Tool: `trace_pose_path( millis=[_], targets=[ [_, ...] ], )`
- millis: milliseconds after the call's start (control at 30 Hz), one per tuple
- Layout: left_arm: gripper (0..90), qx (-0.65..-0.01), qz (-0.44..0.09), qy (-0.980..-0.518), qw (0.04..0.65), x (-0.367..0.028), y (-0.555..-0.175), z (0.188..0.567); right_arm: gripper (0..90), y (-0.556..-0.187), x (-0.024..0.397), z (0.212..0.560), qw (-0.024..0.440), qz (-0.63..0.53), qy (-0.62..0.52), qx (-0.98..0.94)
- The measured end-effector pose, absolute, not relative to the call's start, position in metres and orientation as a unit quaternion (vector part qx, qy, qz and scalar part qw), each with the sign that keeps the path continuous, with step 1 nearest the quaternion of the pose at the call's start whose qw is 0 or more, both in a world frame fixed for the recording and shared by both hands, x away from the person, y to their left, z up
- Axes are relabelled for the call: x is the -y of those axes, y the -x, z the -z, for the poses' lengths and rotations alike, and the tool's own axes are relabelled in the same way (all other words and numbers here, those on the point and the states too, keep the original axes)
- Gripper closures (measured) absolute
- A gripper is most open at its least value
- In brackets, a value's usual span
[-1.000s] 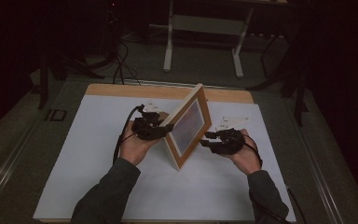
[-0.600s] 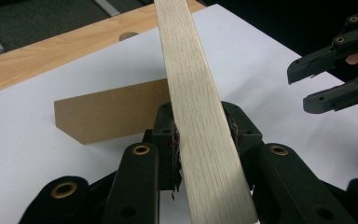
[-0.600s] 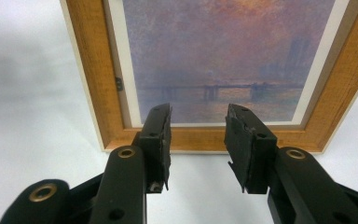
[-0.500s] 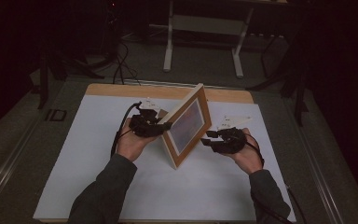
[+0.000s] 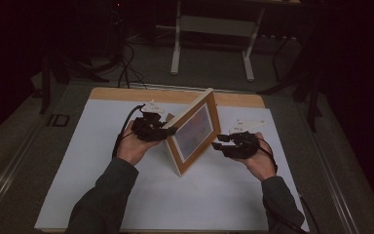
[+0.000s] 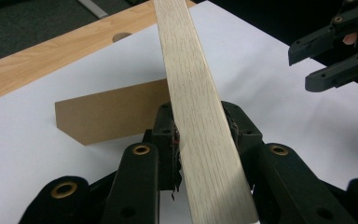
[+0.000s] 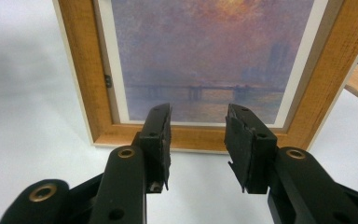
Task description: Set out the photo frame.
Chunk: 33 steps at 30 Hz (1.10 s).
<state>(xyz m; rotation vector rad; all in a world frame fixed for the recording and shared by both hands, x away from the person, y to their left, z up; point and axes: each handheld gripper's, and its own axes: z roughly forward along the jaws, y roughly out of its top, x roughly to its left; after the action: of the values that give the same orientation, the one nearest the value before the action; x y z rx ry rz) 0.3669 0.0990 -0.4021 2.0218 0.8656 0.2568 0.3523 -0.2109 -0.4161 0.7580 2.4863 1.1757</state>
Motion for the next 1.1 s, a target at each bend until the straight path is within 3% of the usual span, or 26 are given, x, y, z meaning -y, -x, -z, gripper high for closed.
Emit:
trace_pose_path(
  millis=[1100],
  targets=[
    [71.0,-0.301,-0.096,-0.832,0.455,-0.112,-0.366,0.401,61.5,-0.354,0.214,0.414,0.156,-0.410,-0.277,-0.855]
  ],
)
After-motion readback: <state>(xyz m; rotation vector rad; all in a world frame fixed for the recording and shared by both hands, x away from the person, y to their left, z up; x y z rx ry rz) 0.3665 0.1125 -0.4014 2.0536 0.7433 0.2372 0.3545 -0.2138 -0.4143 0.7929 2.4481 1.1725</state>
